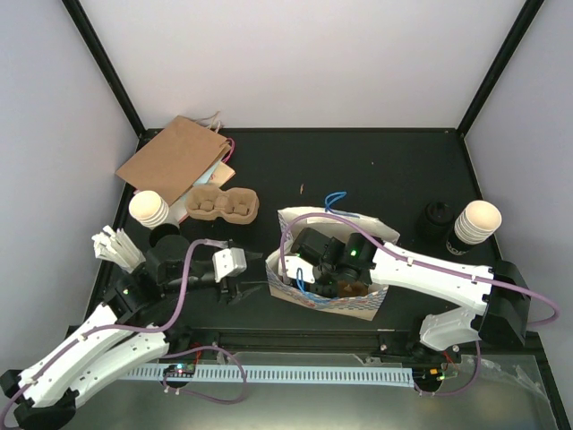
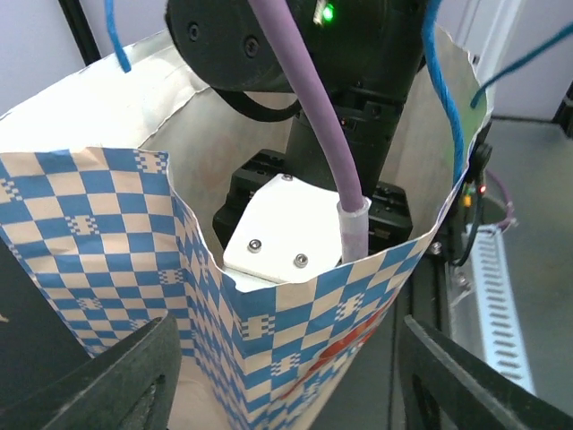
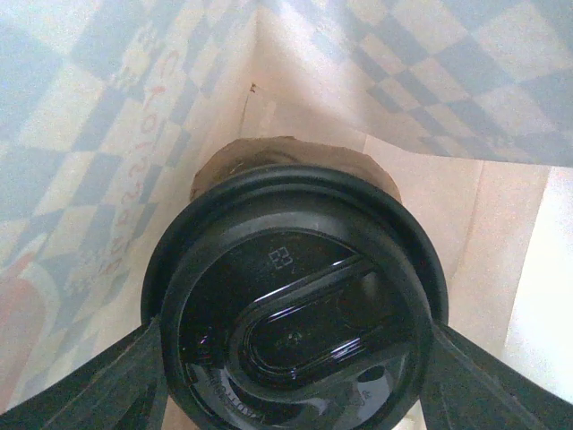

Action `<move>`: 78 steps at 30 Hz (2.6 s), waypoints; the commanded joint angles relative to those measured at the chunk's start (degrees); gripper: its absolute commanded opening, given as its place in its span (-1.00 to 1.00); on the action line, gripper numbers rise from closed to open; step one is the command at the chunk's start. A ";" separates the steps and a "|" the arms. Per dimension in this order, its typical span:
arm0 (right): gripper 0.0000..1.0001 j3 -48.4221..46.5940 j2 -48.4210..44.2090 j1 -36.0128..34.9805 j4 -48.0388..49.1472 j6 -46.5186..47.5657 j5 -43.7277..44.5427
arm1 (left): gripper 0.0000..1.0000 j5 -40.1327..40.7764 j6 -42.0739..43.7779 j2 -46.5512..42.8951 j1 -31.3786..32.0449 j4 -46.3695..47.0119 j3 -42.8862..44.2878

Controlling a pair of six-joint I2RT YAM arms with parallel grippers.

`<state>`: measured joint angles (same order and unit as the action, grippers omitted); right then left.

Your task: Pack the takeout coffee

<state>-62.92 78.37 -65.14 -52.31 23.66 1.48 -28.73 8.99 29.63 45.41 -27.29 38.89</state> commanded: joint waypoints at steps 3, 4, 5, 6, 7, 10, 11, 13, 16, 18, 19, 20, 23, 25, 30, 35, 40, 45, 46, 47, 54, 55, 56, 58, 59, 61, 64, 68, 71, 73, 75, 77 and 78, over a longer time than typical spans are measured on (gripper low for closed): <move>0.19 0.10 0.25 0.41 -0.64 -0.14 -0.03 | 0.08 -2.22 8.48 1.70 0.25 4.86 -1.37; 0.19 -0.01 0.28 0.41 -0.73 -0.11 -0.01 | 0.01 -2.21 8.71 1.93 0.23 4.97 -1.29; 0.19 -0.09 0.29 0.45 -0.81 -0.19 0.00 | -0.05 -1.88 8.79 2.19 0.21 5.09 -1.21; 0.19 -0.18 0.29 0.43 -0.85 -0.23 0.02 | -0.11 -1.56 8.72 2.48 0.21 5.16 -1.19; 0.19 -0.33 0.41 0.45 -0.97 -0.21 0.04 | -0.16 -1.30 8.56 2.82 0.21 5.24 -1.12; 0.19 -0.59 0.64 0.44 -1.26 -0.21 0.18 | -0.23 -1.06 8.15 3.76 0.22 5.26 -1.01; 0.19 -0.62 0.69 0.44 -1.25 -0.16 0.27 | -0.23 -0.95 8.15 4.03 0.21 5.21 -1.01; 0.19 -0.63 0.78 0.45 -1.25 0.07 0.28 | -0.32 -0.48 8.26 4.36 0.25 4.95 -1.14; 0.19 -0.76 0.98 0.44 -1.24 0.08 0.40 | -0.58 0.17 8.55 4.48 0.24 4.72 -1.12; 0.19 -0.80 1.07 0.38 -1.13 0.23 0.58 | -0.87 0.54 8.59 4.48 0.21 4.47 -0.95; 0.19 -0.81 1.11 0.48 -1.06 0.17 0.74 | -0.95 0.61 8.59 4.54 0.21 4.25 -0.81; 0.19 -0.81 1.16 0.38 -0.92 0.17 1.09 | -0.97 0.67 8.58 4.42 0.19 3.89 -0.56; 0.17 -0.99 1.26 0.33 -0.66 -0.05 2.91 | -0.97 1.12 8.67 4.03 0.19 2.76 -0.03; 0.15 -1.44 1.27 0.05 -1.07 -0.46 4.79 | -0.97 1.78 8.20 3.63 0.21 2.40 0.19; 0.15 -1.16 0.24 -1.27 -1.39 -0.93 8.80 | -0.97 1.97 5.94 2.96 0.20 2.55 0.95; 0.15 0.24 0.30 -2.61 -1.17 -1.78 11.26 | -0.97 2.00 3.43 3.45 0.21 2.67 1.98; 0.15 1.24 -0.06 -3.03 0.01 -2.81 15.07 | -0.97 1.64 2.57 3.84 0.20 2.51 2.39; 0.15 1.05 -1.43 -3.27 0.58 -2.68 17.40 | -0.97 1.32 2.34 3.95 0.20 2.14 2.73; 0.15 1.00 -1.58 -3.26 0.62 -2.54 17.42 | -0.97 1.27 2.38 4.02 0.20 2.11 2.70; 0.14 0.89 -1.70 -3.37 0.60 -2.49 17.46 | -0.97 1.24 2.35 4.03 0.21 2.08 2.71; 0.14 0.19 -2.96 -3.40 0.94 -2.13 16.06 | -0.97 0.98 2.43 4.51 0.21 1.80 2.85; 0.15 0.16 -3.22 -3.36 1.04 -2.13 15.88 | -0.97 0.89 2.50 4.52 0.21 1.73 2.91; 0.15 0.16 -3.50 -3.34 1.07 -2.01 15.75 | -0.97 0.81 2.59 4.60 0.21 1.65 2.94; 0.14 0.36 -3.82 -3.41 0.96 -1.95 15.54 | -0.97 0.70 2.77 4.61 0.21 1.54 3.03; 0.15 0.67 -3.65 -3.41 0.84 -1.83 15.47 | -0.97 0.62 2.83 4.70 0.22 1.51 3.01; 0.15 1.17 -2.71 -3.41 0.60 -2.25 15.71 | -0.97 0.35 2.87 4.74 0.21 1.60 2.90; 0.15 2.09 -1.21 -3.40 0.84 -3.02 14.87 | -0.97 -0.05 2.78 5.07 0.18 1.62 2.93; 0.14 3.36 -0.23 -3.69 1.71 -3.82 14.05 | -0.97 -0.46 2.78 5.14 0.21 1.48 2.86; 0.15 4.55 1.22 -4.41 2.09 -4.75 13.92 | -0.97 -0.49 2.78 4.98 0.26 1.53 2.86; 0.14 5.54 2.32 -5.07 2.48 -5.54 13.59 | -0.97 -0.55 2.70 4.94 0.16 1.51 2.84; 0.14 6.43 3.22 -5.41 2.86 -6.38 13.29 | -0.97 -0.69 2.54 4.93 0.20 1.56 2.85; 0.14 7.29 3.98 -5.51 3.05 -6.88 12.96 | -0.97 -0.75 2.44 4.86 0.21 1.45 2.94; 0.14 7.73 4.39 -5.53 3.09 -7.05 13.02 | -0.97 -0.75 2.43 4.83 0.16 1.45 2.99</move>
<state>-59.24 78.89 -70.11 -48.45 18.83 17.54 -28.32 11.86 34.63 45.41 -26.68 39.31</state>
